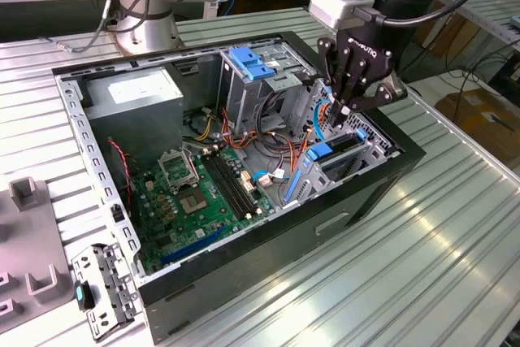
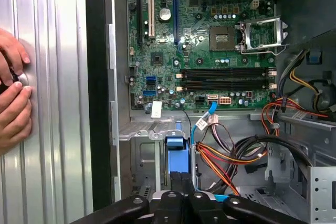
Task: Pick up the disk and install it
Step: 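Insert the disk into the insertion slot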
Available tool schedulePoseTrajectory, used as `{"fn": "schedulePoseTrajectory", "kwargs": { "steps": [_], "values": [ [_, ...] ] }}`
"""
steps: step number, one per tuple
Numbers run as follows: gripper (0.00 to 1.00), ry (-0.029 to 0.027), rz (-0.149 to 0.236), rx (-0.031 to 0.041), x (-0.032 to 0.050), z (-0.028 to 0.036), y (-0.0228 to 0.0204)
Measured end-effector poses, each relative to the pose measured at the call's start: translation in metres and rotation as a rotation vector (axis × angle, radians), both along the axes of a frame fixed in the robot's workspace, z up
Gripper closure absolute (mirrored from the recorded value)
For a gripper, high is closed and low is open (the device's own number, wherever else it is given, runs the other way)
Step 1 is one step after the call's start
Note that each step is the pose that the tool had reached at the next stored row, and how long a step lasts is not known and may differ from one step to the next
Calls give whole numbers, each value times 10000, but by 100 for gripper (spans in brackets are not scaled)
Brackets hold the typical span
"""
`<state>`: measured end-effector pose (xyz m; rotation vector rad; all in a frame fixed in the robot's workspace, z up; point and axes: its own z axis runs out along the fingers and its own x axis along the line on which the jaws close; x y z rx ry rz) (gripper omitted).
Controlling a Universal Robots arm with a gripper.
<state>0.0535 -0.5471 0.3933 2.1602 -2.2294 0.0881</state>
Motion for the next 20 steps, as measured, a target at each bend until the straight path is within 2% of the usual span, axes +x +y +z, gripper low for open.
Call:
{"fn": "schedulePoseTrajectory", "kwargs": {
  "steps": [3, 12, 15, 18, 20],
  "values": [
    [89, 0, 5, 0, 0, -88, -2],
    [89, 0, 5, 2, 0, -107, -2],
    [89, 0, 5, -2, 0, -154, -2],
    [89, 0, 6, -1, 0, -238, -2],
    [89, 1, 6, -3, 0, -257, -2]
  ]
}}
